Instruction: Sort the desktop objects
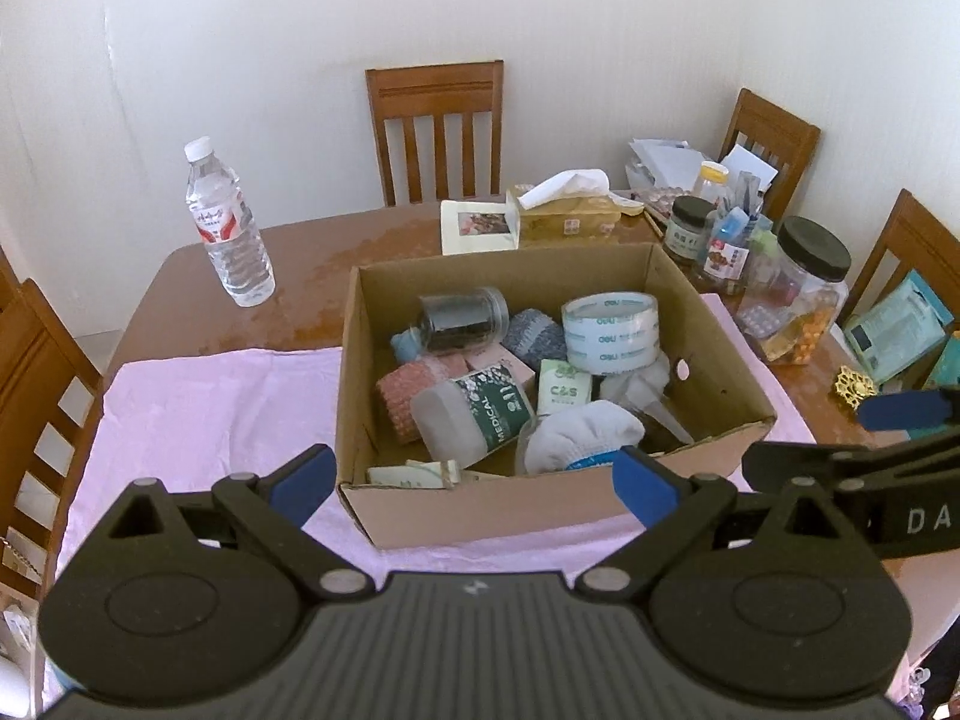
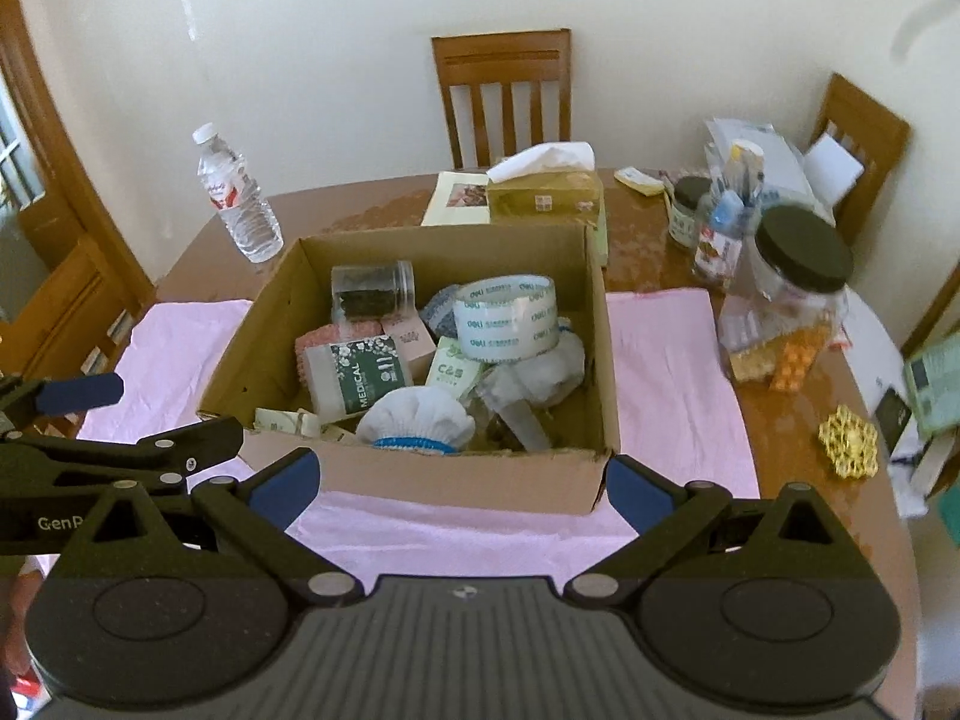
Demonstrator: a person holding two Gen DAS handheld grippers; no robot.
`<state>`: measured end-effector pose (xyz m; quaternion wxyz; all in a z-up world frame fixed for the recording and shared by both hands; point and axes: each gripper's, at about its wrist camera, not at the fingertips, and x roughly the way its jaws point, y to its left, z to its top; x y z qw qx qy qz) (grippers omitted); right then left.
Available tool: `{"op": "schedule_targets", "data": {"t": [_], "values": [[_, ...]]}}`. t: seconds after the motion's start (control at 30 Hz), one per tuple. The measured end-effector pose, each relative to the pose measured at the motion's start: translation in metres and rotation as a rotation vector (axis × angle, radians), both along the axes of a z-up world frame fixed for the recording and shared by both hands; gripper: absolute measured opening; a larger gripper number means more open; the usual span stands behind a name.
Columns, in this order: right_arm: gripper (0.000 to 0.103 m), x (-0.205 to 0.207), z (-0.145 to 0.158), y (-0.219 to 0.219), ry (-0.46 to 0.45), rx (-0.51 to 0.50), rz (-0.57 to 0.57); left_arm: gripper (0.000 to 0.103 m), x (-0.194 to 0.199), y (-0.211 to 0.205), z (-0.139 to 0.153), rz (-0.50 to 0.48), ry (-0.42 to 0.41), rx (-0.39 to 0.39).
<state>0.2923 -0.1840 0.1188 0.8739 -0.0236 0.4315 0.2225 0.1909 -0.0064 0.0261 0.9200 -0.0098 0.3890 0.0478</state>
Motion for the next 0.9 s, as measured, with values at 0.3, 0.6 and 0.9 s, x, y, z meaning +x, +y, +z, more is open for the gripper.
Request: {"op": "schedule_targets", "data": {"t": [0.3,0.6,0.9], "values": [[0.103,-0.0087,0.0040,0.0041,-0.015,-0.060,-0.016,0.099,0.0010,0.0052,-0.0017,0.003,0.037,-0.057],[0.103,-0.0107,0.0060,0.0054,-0.017,-0.061,-0.014,0.099,0.0007,0.0062,0.0013,0.001,0.031,-0.055],[0.103,-0.0090,0.0064,0.0025,-0.014,-0.053,-0.025,0.099,0.0015,0.0077,0.0014,0.005,0.034,-0.055]]}}
